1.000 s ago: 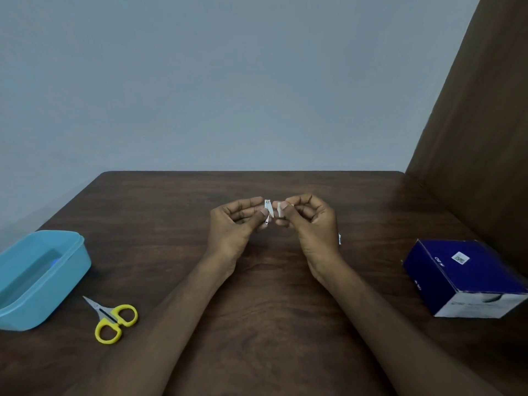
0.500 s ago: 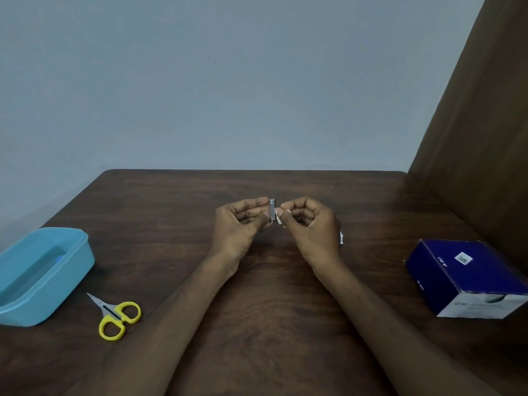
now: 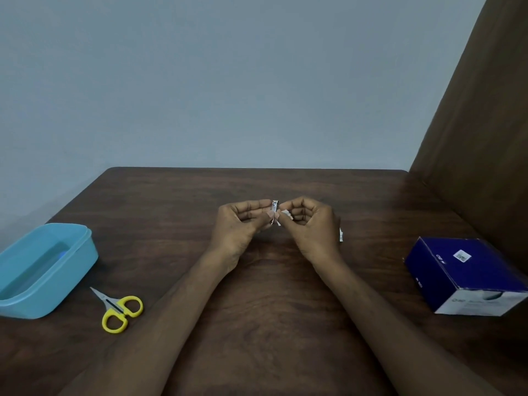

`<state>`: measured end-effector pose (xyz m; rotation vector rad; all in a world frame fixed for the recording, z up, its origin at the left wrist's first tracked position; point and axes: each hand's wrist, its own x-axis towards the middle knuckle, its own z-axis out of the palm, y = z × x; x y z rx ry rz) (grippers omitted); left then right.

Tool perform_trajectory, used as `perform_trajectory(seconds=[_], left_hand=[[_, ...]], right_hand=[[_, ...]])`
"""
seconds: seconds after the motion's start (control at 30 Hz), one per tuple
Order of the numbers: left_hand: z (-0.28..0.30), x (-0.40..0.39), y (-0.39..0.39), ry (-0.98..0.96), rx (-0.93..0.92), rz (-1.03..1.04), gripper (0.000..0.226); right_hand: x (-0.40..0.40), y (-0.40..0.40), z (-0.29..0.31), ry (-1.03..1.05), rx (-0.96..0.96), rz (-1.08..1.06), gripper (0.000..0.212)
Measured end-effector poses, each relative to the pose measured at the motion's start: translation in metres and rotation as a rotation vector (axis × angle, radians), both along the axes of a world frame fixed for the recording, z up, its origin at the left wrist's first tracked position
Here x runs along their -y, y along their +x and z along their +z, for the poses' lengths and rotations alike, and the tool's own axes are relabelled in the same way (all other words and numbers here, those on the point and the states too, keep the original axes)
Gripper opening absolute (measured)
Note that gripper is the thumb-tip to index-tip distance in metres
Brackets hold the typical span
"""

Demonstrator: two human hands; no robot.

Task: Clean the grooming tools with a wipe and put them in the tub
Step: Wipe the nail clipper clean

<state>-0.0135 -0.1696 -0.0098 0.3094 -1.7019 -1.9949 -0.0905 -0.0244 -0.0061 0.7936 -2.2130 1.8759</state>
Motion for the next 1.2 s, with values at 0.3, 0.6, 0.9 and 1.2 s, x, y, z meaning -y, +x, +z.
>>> perform_trajectory(seconds=[0.3, 0.6, 0.9, 1.2], left_hand=[[0.000, 0.003, 0.008, -0.346, 0.138, 0.259, 0.022], [0.027, 0.007, 0.090, -0.746, 0.317, 0.444, 0.017], [0.076, 0.059, 0.218, -0.863, 0.444, 0.665, 0.011], [0.109, 0.124, 0.263, -0.990, 0.704, 0.814, 0.014]], right_hand=[[0.001, 0.021, 0.006, -0.105, 0.156, 0.106, 0.011], [0.016, 0.056, 0.001, -0.022, 0.189, 0.351, 0.021], [0.041, 0.128, 0.009, 0.001, 0.041, 0.473, 0.019], [0.078, 0.155, 0.012, 0.068, 0.003, 0.459, 0.024]])
